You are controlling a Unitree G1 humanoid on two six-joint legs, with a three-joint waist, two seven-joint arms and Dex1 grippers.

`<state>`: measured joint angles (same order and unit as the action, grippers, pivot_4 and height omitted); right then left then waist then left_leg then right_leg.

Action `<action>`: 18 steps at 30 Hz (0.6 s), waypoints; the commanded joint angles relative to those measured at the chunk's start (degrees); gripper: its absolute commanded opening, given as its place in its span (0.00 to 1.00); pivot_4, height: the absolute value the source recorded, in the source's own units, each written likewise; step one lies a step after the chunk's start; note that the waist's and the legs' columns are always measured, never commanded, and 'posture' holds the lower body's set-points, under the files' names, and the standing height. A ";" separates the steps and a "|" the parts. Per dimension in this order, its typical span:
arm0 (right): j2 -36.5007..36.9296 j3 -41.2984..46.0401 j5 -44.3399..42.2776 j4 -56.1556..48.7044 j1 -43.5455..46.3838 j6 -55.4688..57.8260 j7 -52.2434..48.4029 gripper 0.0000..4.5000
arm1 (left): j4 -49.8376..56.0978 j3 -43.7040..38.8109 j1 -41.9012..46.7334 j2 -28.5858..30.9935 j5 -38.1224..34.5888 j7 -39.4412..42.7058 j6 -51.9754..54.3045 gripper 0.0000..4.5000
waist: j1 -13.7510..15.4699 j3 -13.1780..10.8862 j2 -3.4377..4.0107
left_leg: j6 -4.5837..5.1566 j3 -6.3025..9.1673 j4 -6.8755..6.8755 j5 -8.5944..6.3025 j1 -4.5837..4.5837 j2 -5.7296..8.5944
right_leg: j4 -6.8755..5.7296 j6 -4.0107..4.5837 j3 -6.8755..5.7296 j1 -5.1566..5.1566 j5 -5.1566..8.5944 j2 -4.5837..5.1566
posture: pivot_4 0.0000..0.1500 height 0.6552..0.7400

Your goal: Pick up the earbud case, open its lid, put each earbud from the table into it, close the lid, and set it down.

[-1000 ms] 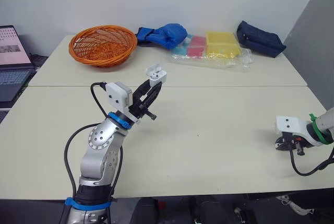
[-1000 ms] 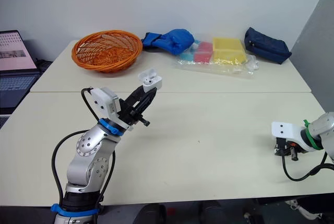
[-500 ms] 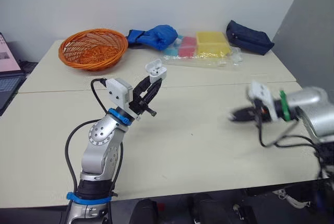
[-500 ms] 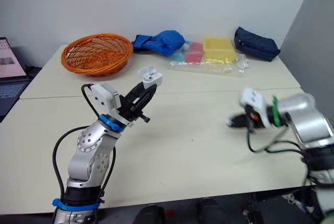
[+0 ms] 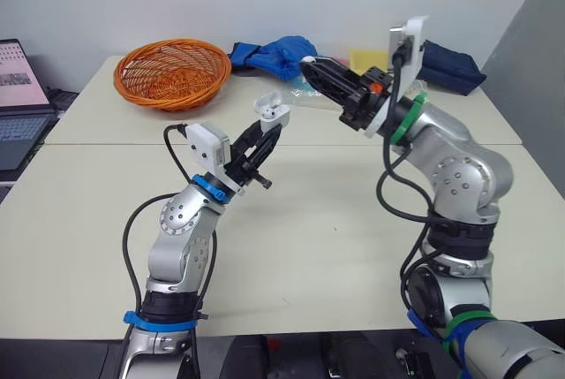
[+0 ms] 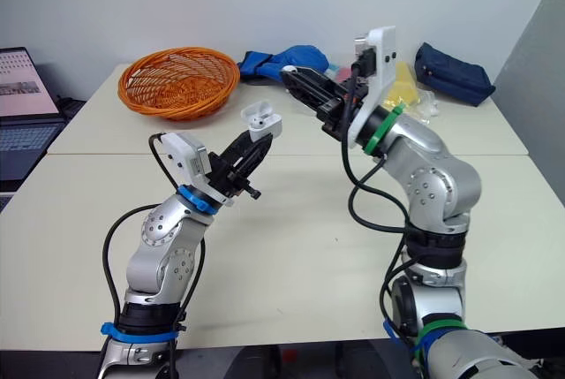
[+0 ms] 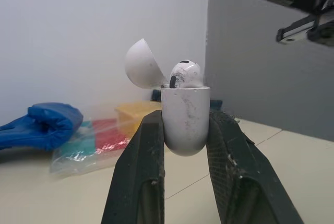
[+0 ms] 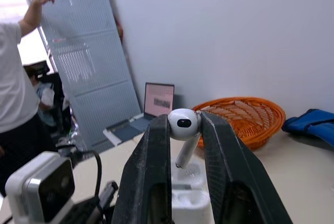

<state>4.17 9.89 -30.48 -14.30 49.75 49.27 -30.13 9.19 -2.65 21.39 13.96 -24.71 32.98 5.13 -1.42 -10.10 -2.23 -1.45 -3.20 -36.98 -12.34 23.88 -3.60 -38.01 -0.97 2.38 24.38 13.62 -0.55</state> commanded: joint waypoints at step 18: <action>0.51 -9.09 2.04 5.86 -4.42 -11.38 1.36 0.11 | 2.14 -0.21 1.09 -0.63 -1.38 1.43 0.08 0.16 | -0.36 0.00 0.00 | 0.01 0.01 0.01 0.00 -0.04 -0.09 | -0.01 -0.18 0.04 0.00 0.13 -0.13 | 1.00 1.00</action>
<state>4.37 0.82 -28.24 -7.41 45.05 39.31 -28.67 9.18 -2.64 21.84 13.45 -25.45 34.40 5.70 -1.79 -10.10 -2.23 -1.44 -3.17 -36.97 -12.34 23.84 -3.69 -38.02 -1.16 2.40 24.38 13.75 -0.68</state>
